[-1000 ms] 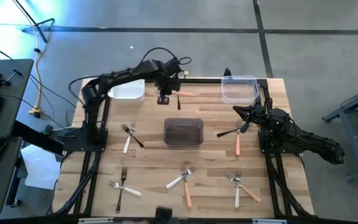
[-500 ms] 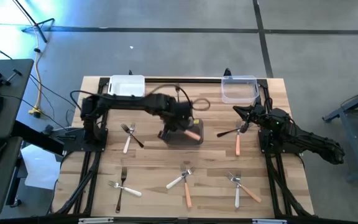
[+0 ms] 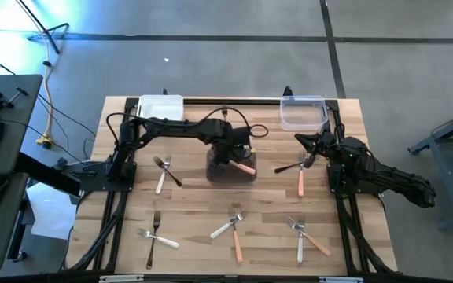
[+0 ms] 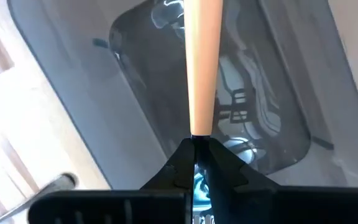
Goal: Sort silverware by color (type)
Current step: Put the top right orange fork into the black bin
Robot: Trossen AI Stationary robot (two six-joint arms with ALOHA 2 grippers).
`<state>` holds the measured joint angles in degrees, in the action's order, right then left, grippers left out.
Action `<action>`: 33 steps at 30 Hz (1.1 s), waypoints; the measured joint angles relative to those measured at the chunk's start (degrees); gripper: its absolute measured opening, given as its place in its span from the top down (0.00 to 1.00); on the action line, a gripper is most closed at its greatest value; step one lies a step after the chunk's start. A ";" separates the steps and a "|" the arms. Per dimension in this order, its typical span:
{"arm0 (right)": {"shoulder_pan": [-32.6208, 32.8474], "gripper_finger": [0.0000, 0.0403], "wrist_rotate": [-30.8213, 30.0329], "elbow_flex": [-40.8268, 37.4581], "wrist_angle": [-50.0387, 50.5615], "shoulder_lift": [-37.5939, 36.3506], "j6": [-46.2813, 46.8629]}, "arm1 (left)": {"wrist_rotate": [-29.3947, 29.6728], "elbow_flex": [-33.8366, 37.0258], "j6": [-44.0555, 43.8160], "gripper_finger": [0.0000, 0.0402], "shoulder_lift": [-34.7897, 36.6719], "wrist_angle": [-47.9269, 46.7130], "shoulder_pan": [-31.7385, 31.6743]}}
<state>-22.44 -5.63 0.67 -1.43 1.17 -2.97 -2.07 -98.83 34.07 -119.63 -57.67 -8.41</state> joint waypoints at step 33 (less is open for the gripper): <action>0.00 1.00 0.02 -0.02 0.00 0.00 0.00 | 0.59 -0.11 4.61 0.99 -0.52 1.45 1.45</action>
<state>-22.44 -5.61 0.65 -1.43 1.17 -2.96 -1.48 -98.94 38.68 -120.15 -56.22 -6.96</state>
